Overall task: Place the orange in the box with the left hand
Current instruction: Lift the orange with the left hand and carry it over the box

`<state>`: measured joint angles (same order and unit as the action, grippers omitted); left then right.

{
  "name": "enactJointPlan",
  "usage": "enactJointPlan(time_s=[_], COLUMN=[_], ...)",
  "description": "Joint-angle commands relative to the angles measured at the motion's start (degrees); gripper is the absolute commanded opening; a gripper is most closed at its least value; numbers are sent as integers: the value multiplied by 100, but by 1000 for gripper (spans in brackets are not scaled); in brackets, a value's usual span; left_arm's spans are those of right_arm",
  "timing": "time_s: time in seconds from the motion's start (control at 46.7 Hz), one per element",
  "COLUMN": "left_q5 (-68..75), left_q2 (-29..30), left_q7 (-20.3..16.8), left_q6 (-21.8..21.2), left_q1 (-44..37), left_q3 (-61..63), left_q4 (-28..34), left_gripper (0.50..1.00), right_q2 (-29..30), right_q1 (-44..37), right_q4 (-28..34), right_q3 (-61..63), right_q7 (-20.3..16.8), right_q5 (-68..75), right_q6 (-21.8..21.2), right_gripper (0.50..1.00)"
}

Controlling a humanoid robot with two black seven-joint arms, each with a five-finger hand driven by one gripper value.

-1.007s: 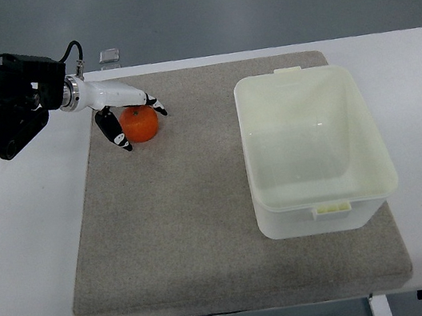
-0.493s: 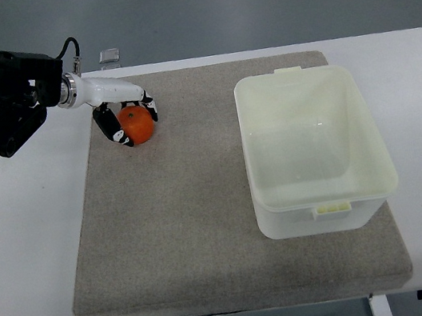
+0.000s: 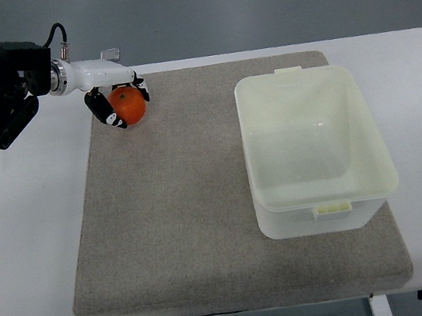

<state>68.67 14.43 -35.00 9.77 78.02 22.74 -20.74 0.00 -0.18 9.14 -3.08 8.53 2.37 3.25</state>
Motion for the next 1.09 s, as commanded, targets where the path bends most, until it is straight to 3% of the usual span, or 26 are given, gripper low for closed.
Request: enactJointPlan(time_s=[0.0,0.45,0.707,0.921,1.071], left_q5=[-161,-434,-416,-372,-319], left_q2=[-107,-292,-187,-11,59], left_q7=[0,0,0,0,0], left_q6=[-2,-283,-318,-335,-616], left_q1=[46,486,916,1277,1373], left_q3=[3,-279,-691,-1025,-1122], left_q4=[17,-466,-1441,-1881,-2399], left_gripper=[500,500,500,500,500], right_q2=[0,0,0,0,0], right_q1=[0,0,0,0,0], right_q4=[0,0,0,0,0], right_q3=[0,0,0,0,0], right_q7=[0,0,0,0,0], right_q5=[0,0,0,0,0], right_q6=[0,0,0,0,0], right_gripper=[926,926,926,926,926])
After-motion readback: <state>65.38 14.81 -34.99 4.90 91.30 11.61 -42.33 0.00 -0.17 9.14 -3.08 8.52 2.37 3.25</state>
